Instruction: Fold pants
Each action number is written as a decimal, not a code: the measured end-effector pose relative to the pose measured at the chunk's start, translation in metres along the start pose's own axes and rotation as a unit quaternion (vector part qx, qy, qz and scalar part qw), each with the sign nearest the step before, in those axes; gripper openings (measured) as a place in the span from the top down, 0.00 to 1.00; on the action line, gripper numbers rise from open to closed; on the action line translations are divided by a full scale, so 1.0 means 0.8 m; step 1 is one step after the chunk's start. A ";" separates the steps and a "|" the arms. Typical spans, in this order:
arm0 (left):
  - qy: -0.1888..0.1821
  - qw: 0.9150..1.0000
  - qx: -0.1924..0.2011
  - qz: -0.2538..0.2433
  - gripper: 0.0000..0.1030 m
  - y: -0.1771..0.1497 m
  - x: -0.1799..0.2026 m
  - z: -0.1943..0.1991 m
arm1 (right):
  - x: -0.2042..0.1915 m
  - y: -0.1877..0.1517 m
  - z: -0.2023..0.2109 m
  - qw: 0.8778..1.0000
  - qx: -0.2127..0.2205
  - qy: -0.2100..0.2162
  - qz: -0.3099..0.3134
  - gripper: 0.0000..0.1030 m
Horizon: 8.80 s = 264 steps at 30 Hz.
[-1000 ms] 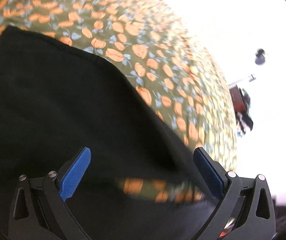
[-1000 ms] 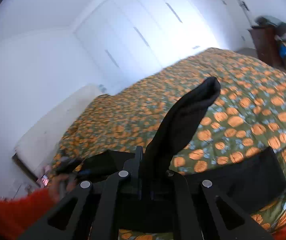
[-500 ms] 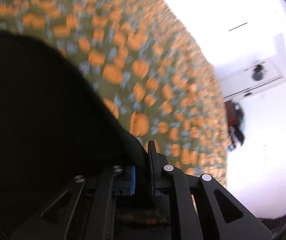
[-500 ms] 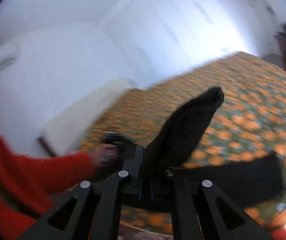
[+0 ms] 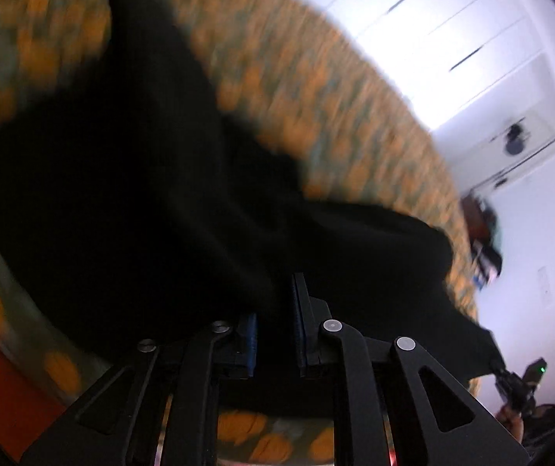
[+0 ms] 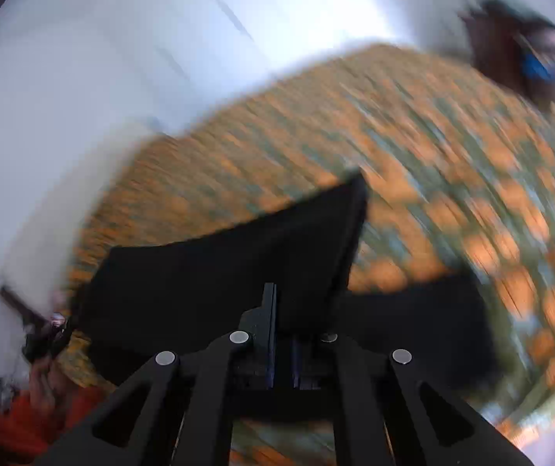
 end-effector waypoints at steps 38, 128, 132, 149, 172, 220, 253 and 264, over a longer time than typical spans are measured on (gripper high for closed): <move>0.028 0.988 -0.060 -0.137 0.90 -0.067 0.032 -0.030 | 0.126 -0.038 0.004 0.983 0.016 -0.128 -0.129 0.92; 0.198 0.959 0.025 -0.200 0.11 0.019 -0.019 -0.048 | 0.051 -0.015 0.027 0.987 0.058 0.068 -0.134 0.26; 0.207 0.954 0.024 -0.214 0.11 0.008 -0.010 -0.047 | 0.096 -0.048 -0.027 0.985 -0.053 -0.032 -0.161 0.47; 0.201 0.954 0.027 -0.219 0.10 0.007 -0.008 -0.050 | 0.118 -0.080 -0.016 0.961 -0.021 -0.059 -0.270 0.49; -0.051 0.929 -0.062 -0.362 0.15 -0.141 0.229 -0.055 | 0.141 -0.060 -0.025 0.952 0.091 -0.023 -0.291 0.86; 0.009 0.999 0.041 -0.026 0.16 0.015 -0.017 0.002 | -0.521 -0.240 -0.240 0.961 -0.131 0.204 0.132 0.53; -0.017 0.974 -0.047 -0.220 0.68 -0.077 0.098 -0.057 | -0.356 -0.212 -0.093 0.961 -0.069 0.149 0.221 0.10; 0.037 0.979 -0.055 -0.193 0.95 -0.077 0.065 -0.040 | -0.349 -0.205 -0.095 0.966 -0.061 0.137 0.209 0.10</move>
Point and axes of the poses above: each gripper's, at about its wrist camera, not at the fingertips, and z roughly against the way its jaws point, x to its right, y to its top, the point moved 9 cm from there along -z, roughly the way its jaws point, and after that the axes turned 5 degrees about x, right-handed, at the moved point
